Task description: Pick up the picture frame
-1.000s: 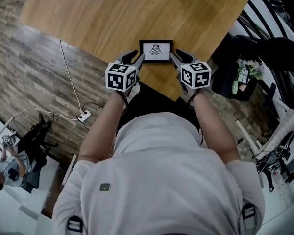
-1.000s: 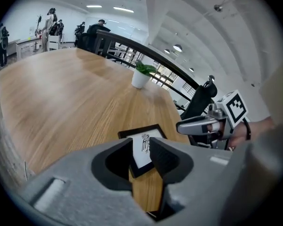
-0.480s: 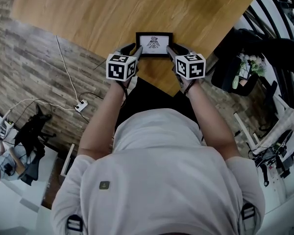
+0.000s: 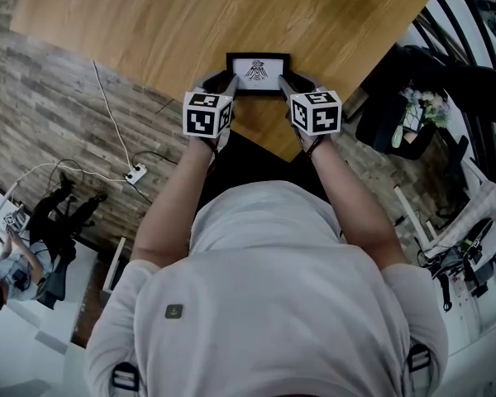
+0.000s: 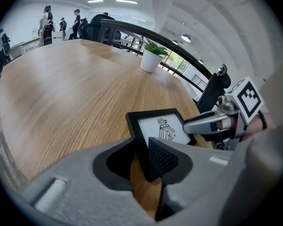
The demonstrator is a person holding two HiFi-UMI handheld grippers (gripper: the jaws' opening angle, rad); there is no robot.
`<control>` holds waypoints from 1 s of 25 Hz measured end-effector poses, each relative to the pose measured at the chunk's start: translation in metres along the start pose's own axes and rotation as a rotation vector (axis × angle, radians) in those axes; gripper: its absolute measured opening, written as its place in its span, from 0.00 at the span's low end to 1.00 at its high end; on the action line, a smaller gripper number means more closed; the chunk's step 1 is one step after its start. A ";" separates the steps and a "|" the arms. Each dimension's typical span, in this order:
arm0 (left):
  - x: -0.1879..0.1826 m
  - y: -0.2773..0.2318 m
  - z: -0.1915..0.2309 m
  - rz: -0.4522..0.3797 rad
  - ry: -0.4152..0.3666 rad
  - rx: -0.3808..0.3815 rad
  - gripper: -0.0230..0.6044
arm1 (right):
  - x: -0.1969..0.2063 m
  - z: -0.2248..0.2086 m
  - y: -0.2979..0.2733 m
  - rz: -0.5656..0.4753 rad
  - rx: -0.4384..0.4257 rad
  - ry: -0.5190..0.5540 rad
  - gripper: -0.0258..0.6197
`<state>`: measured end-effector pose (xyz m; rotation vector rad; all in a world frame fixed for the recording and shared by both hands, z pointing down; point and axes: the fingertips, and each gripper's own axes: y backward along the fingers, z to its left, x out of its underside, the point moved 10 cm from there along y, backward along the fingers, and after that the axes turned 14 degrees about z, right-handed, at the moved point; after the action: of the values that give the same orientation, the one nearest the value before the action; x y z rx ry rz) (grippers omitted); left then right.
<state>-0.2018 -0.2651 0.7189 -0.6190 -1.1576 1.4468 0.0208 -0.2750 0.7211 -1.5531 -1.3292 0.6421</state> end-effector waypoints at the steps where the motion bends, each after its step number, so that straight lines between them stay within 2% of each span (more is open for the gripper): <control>1: 0.000 0.000 0.000 -0.001 0.002 0.002 0.20 | 0.000 0.000 0.000 -0.002 0.002 0.001 0.21; 7: -0.001 0.001 0.001 0.001 0.000 0.010 0.20 | -0.001 -0.001 0.001 -0.006 -0.021 -0.007 0.21; 13: 0.001 0.001 0.000 -0.012 0.052 0.028 0.18 | 0.004 -0.003 0.002 -0.029 -0.031 -0.053 0.19; 25: 0.003 0.046 -0.018 -0.104 0.008 0.014 0.18 | 0.005 0.021 0.040 -0.109 -0.021 -0.032 0.19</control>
<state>-0.2066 -0.2520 0.6710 -0.5464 -1.1558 1.3622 0.0221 -0.2614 0.6778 -1.4816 -1.4383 0.5885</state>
